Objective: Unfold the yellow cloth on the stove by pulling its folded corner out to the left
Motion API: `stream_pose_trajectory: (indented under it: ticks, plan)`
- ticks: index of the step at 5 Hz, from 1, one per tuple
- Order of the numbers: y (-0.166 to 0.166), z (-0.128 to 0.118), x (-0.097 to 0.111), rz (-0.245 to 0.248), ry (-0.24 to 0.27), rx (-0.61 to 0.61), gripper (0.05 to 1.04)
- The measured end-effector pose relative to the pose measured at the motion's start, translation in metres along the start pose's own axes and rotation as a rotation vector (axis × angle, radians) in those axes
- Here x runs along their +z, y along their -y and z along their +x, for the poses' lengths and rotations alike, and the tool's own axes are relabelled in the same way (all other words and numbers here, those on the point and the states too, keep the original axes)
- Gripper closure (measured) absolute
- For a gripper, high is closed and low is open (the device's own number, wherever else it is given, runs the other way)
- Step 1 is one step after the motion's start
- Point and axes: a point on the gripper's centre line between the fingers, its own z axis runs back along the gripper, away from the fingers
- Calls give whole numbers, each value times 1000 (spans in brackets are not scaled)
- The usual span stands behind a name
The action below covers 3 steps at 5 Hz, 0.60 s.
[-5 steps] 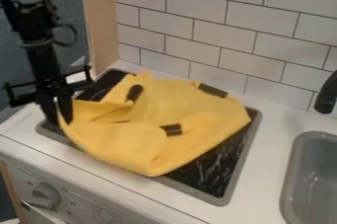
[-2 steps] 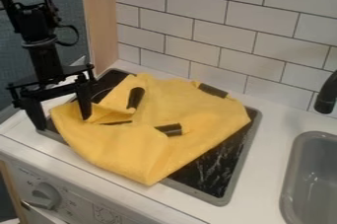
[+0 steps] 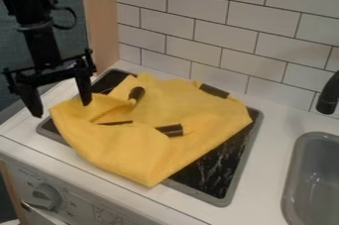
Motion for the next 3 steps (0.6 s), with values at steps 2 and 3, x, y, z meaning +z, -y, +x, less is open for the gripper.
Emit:
stream_pose_trajectory:
  ticks: [2, 3]
  plan:
    - [12, 2, 39, -23, 89, -72, 84]
    - [17, -3, 48, -11, 108, -112, 84]
